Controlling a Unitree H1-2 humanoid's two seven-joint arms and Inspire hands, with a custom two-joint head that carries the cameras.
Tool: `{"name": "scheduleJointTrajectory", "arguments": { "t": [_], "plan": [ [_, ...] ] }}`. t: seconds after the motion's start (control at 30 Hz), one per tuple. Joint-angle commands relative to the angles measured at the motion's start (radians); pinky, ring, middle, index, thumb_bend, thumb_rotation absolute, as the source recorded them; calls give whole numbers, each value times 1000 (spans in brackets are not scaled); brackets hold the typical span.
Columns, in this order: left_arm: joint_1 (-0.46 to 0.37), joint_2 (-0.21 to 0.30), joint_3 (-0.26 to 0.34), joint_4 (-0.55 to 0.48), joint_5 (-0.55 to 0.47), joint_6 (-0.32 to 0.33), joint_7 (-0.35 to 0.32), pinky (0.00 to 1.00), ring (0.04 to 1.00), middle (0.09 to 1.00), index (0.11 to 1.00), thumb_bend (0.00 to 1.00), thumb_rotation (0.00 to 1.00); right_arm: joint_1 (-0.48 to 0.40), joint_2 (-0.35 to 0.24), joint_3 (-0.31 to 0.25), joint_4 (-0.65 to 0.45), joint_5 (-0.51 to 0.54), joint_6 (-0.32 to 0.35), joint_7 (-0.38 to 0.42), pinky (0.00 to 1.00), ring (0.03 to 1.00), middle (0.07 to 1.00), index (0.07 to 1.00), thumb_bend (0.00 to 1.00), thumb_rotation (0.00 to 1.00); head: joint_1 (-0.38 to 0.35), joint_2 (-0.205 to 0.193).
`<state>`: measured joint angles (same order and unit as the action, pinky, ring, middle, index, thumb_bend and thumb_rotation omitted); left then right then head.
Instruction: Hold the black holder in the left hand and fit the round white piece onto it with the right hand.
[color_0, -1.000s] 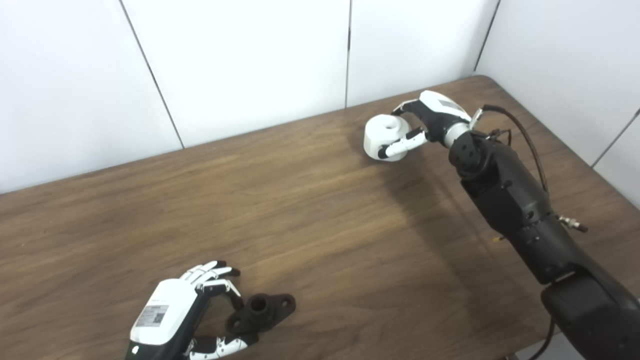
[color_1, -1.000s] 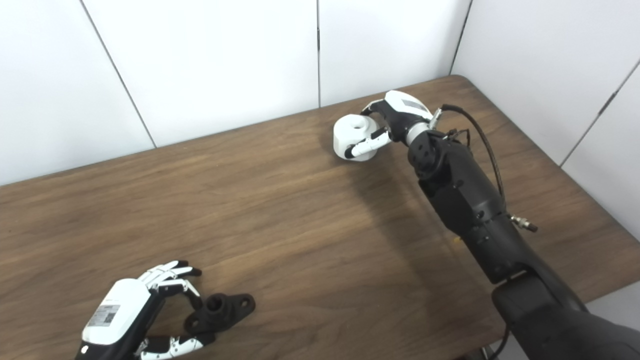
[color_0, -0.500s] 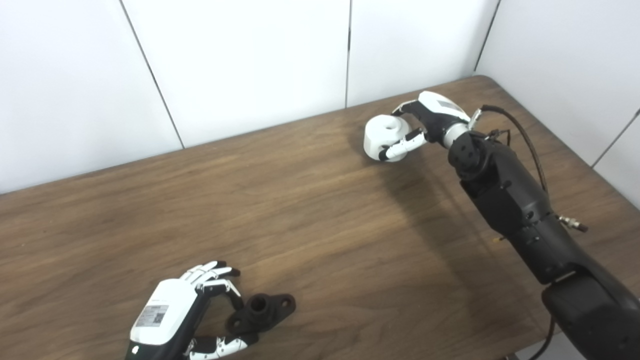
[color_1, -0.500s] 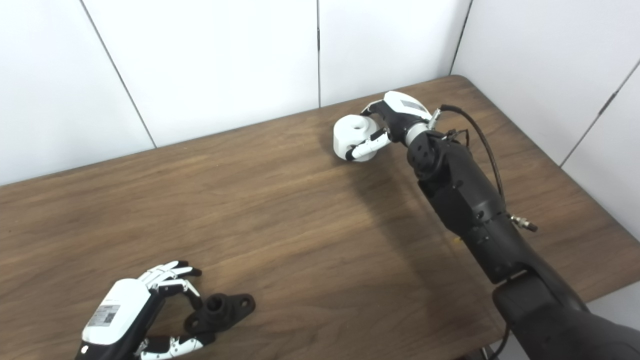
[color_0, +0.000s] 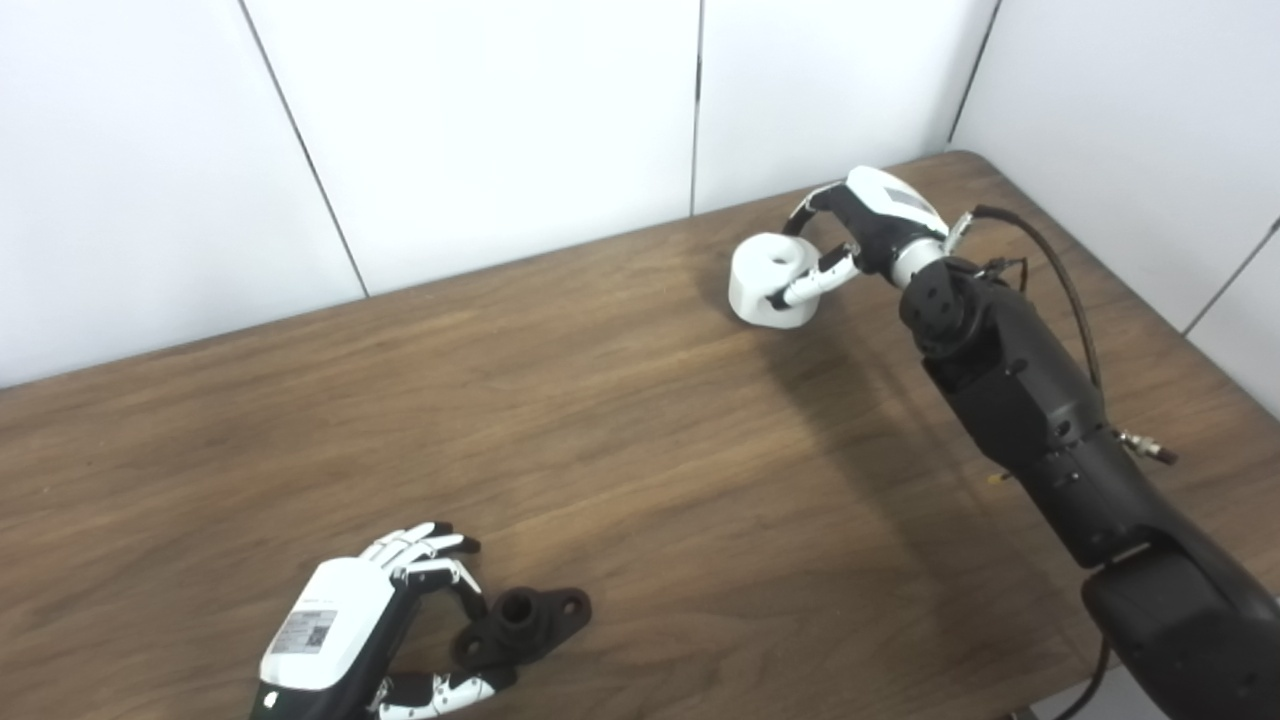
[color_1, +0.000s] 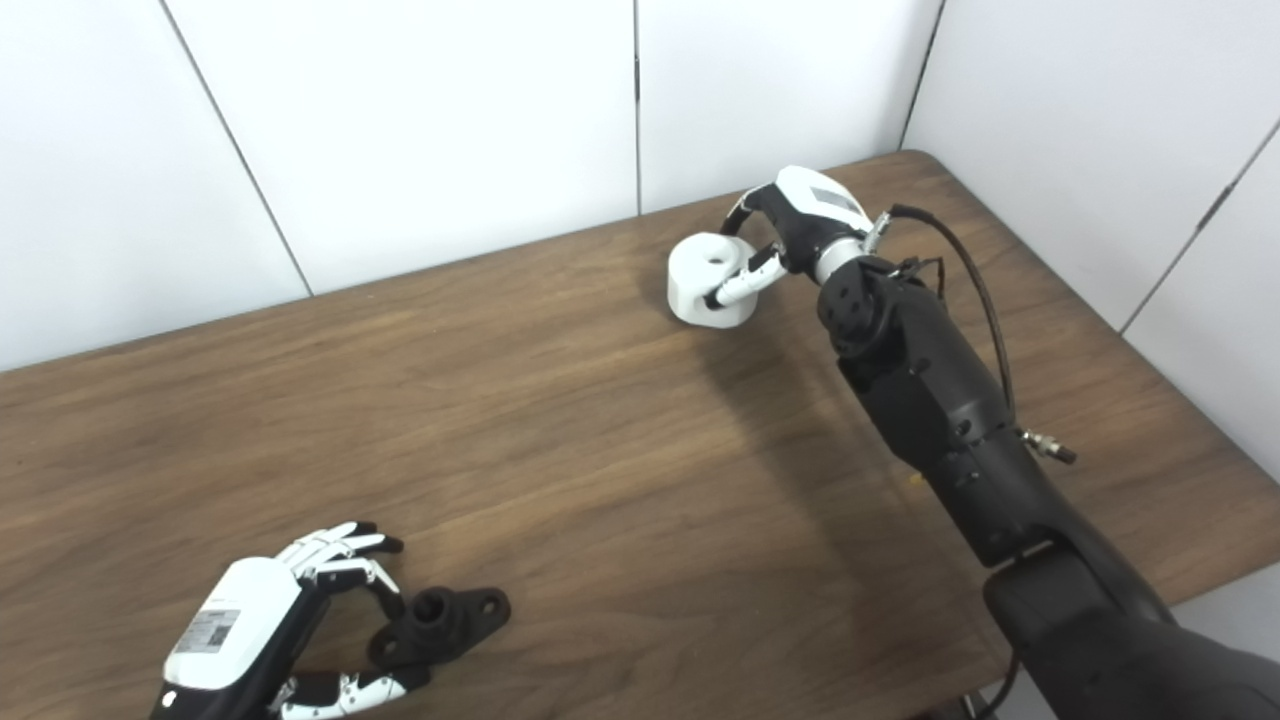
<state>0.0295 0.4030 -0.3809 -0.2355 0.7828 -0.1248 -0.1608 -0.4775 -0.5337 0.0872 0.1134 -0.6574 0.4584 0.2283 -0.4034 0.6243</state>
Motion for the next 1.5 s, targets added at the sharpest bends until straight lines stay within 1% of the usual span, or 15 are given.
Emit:
{"name": "scheduleJointTrajectory", "arguments": {
  "t": [0.0, 0.33, 0.57, 0.7, 0.8, 0.93, 1.07, 1.13, 1.2, 1.27, 1.3, 1.33, 1.47],
  "plan": [
    [54, 48, -6, 52, 39, 64, -94, 847, 879, 801, 486, 523, 55, -41, -11, -18, -33, 6, -29, -46, 1000, 956, 886, 491, 523, 149, -1, 2],
    [54, 46, -3, 49, 36, 62, -95, 842, 877, 801, 486, 523, 54, -31, -18, -3, -41, -1, -39, -79, 1000, 941, 857, 484, 524, 137, -1, 7],
    [53, 46, -1, 46, 36, 66, -100, 844, 880, 804, 486, 523, 55, -27, -22, 4, -37, -2, -37, -74, 1000, 940, 854, 485, 524, 136, 6, 8],
    [54, 43, -3, 41, 40, 66, -99, 844, 880, 803, 486, 523, 55, -18, -36, 17, -75, -15, -32, -54, 1000, 930, 844, 485, 524, 137, 22, 15],
    [55, 39, -3, 41, 40, 62, -93, 838, 873, 798, 485, 523, 54, -5, -48, 31, -139, -22, -23, -17, 1000, 924, 836, 485, 524, 136, 40, 20],
    [52, 32, -8, 28, 44, 76, -108, 840, 874, 799, 486, 523, 54, 12, -61, 46, -237, -36, 0, 44, 1000, 922, 839, 485, 523, 135, 72, 30],
    [49, 21, -15, 23, 56, 87, -118, 841, 876, 803, 486, 523, 55, 35, -69, 52, -349, -39, 4, 109, 1000, 917, 830, 485, 524, 136, 130, 50],
    [46, 12, -21, 15, 68, 102, -134, 844, 878, 806, 486, 523, 55, 46, -69, 48, -401, -36, 5, 136, 1000, 914, 825, 485, 524, 137, 163, 60],
    [42, -1, -29, 7, 80, 122, -151, 853, 884, 810, 486, 523, 54, 56, -63, 37, -450, -27, 8, 170, 1000, 912, 821, 484, 524, 137, 212, 71],
    [38, -13, -36, 6, 89, 133, -155, 859, 884, 810, 486, 523, 54, 63, -60, 29, -491, -20, 10, 205, 998, 908, 818, 484, 524, 137, 251, 77],
    [36, -18, -41, 8, 94, 136, -154, 860, 884, 810, 486, 523, 54, 65, -56, 27, -511, -20, 10, 227, 989, 906, 817, 484, 524, 137, 264, 81],
    [34, -21, -45, 10, 97, 138, -153, 863, 884, 810, 486, 523, 54, 66, -54, 24, -523, -21, 11, 242, 959, 900, 813, 484, 524, 137, 267, 82],
    [27, -36, -56, 2, 109, 168, -175, 881, 891, 818, 487, 522, 54, 73, -28, 3, -594, -53, 11, 326, 910, 887, 809, 483, 525, 141, 303, 98]
  ]
}}
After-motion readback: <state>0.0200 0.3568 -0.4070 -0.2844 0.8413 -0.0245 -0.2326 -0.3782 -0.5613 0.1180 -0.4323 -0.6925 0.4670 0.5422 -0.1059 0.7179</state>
